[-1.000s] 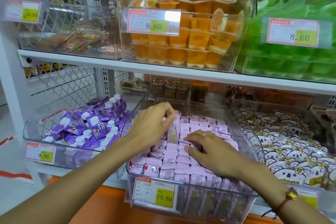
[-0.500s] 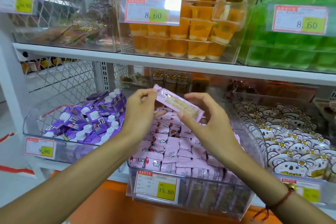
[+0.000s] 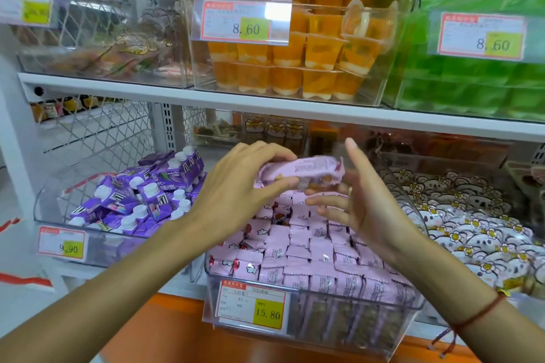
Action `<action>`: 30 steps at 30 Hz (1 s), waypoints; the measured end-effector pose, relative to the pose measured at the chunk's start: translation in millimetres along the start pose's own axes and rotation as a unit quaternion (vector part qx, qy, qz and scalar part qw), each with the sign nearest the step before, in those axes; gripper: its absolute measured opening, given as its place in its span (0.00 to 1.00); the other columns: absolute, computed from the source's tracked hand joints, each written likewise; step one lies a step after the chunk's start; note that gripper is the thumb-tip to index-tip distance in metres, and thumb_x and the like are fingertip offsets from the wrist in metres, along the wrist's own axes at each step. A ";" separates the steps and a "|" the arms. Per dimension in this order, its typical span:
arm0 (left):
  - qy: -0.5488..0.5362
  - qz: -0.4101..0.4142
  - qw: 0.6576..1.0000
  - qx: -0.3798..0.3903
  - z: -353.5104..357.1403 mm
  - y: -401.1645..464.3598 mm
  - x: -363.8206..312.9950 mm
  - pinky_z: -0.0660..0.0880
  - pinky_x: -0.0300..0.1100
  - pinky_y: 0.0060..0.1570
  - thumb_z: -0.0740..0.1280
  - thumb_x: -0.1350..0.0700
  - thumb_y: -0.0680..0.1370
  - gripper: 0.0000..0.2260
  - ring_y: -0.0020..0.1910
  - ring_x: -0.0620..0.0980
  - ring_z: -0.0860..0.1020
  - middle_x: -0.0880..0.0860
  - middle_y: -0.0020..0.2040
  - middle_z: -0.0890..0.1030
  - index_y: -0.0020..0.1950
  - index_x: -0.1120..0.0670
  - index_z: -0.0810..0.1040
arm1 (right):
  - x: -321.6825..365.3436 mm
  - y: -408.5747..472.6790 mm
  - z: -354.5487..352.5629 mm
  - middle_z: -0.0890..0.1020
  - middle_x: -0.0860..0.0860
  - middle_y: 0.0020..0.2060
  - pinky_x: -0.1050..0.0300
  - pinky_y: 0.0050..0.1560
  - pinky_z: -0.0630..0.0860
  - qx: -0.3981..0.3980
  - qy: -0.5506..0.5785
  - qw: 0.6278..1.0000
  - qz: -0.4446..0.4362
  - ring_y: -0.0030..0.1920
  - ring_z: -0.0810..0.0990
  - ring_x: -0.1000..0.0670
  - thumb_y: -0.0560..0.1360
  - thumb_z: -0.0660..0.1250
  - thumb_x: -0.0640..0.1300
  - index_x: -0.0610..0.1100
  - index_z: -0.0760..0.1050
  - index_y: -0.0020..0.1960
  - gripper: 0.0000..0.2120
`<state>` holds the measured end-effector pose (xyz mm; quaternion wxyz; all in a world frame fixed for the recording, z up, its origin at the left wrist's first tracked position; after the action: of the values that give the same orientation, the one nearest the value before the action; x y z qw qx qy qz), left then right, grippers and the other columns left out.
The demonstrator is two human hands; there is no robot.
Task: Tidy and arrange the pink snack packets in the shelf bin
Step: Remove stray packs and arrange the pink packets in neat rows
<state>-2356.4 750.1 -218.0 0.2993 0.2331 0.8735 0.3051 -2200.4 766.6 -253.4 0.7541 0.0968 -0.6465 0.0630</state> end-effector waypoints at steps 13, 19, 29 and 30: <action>-0.312 -0.094 0.937 0.127 28.2 -2.9 -2.9 0.75 0.35 0.53 0.69 0.64 0.75 0.26 0.58 0.41 0.78 0.47 0.63 0.76 0.70 0.48 0.68 | 17.5 -7.3 5.2 0.85 0.51 0.42 0.62 0.43 0.79 -0.030 -0.218 0.952 -0.212 0.40 0.84 0.52 0.70 0.74 0.45 0.47 0.79 0.53 0.12; -0.327 -0.075 0.941 0.047 9.9 1.4 8.3 0.74 0.29 0.50 0.69 0.66 0.75 0.29 0.53 0.41 0.79 0.47 0.57 0.78 0.71 0.47 0.66 | -1.0 7.1 -5.7 0.83 0.52 0.52 0.62 0.47 0.79 -0.014 -0.175 0.975 -0.133 0.48 0.83 0.54 0.71 0.72 0.44 0.49 0.71 0.62 0.21; -0.273 -0.071 0.956 0.084 31.4 -4.0 21.9 0.78 0.39 0.48 0.71 0.62 0.74 0.14 0.51 0.43 0.80 0.47 0.52 0.80 0.55 0.50 0.74 | -41.1 11.1 7.0 0.68 0.54 0.44 0.60 0.45 0.62 0.080 -0.627 0.758 -0.162 0.46 0.68 0.51 0.79 0.60 0.52 0.45 0.75 0.60 0.15; -0.248 -0.067 0.962 0.094 30.4 -3.3 24.1 0.79 0.43 0.49 0.72 0.61 0.74 0.13 0.52 0.45 0.80 0.47 0.52 0.80 0.54 0.50 0.74 | -40.3 10.7 7.2 0.69 0.54 0.45 0.60 0.46 0.62 0.082 -0.626 0.759 -0.160 0.47 0.68 0.52 0.79 0.60 0.52 0.46 0.74 0.62 0.15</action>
<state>-2354.1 773.9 -248.8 0.5033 0.2699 0.8100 0.1337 -2215.9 776.6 -291.5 0.1695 0.2781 -0.9420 -0.0810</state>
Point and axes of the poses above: each hand's wrist, its own y-axis towards the middle knuckle, its own z-axis out of the palm, x = y × z, the point moved 7 cm from there along y, towards the middle knuckle
